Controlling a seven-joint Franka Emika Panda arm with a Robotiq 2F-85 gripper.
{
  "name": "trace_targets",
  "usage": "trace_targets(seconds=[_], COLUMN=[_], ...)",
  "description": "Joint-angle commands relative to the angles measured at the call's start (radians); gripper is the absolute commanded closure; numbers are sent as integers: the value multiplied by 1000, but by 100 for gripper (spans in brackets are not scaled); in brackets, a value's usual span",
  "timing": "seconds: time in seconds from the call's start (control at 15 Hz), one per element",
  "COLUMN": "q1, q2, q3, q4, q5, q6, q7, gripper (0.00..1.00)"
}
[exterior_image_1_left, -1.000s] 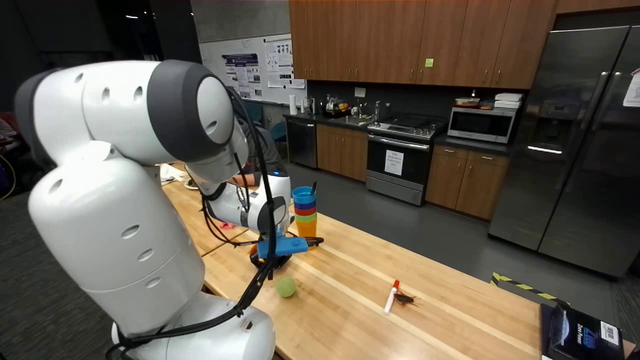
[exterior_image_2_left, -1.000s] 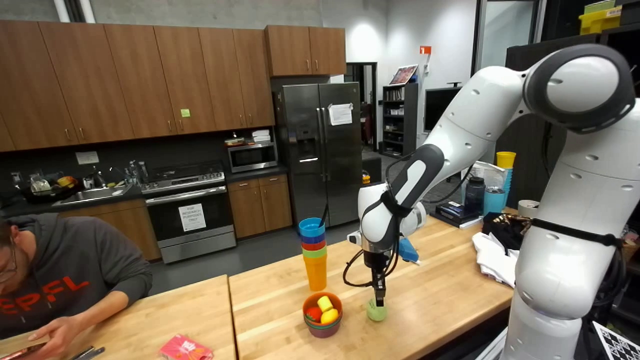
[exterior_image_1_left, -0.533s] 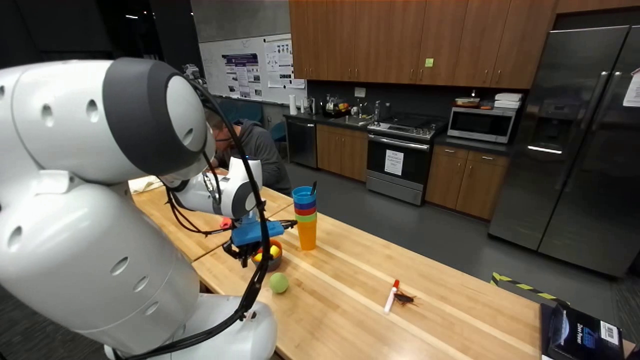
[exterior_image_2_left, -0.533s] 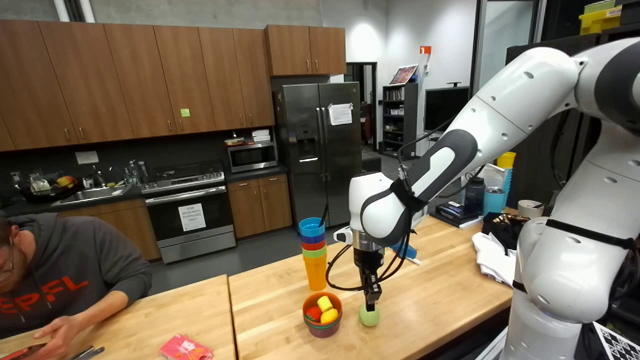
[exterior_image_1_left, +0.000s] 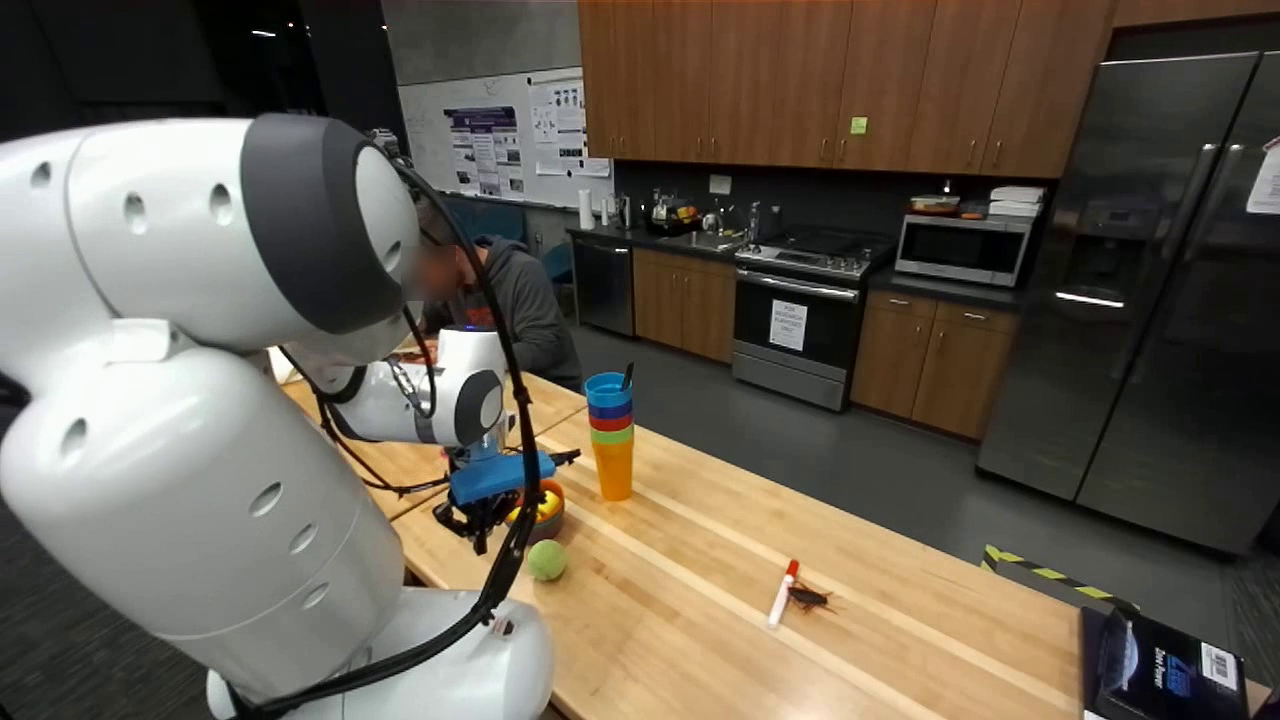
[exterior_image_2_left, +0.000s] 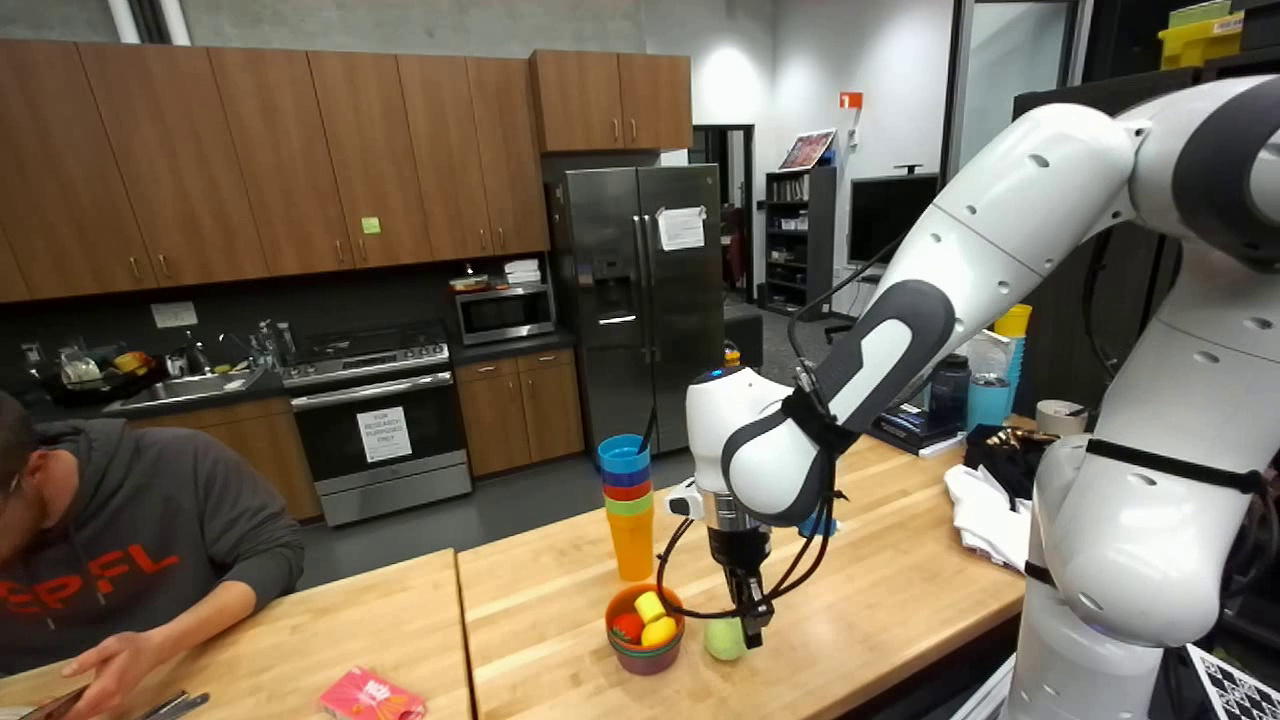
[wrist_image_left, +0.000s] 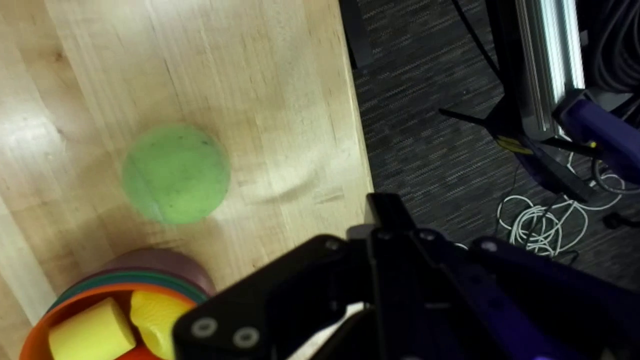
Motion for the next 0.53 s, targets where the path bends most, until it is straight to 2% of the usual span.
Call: trace_targets(seconds=[0.0, 0.47], q1=[-2, -20], q2=[38, 134], q3=[12, 29], q4=[1, 1], q5=[-38, -114], q6=[27, 165], q7=[40, 123], gripper=[100, 100])
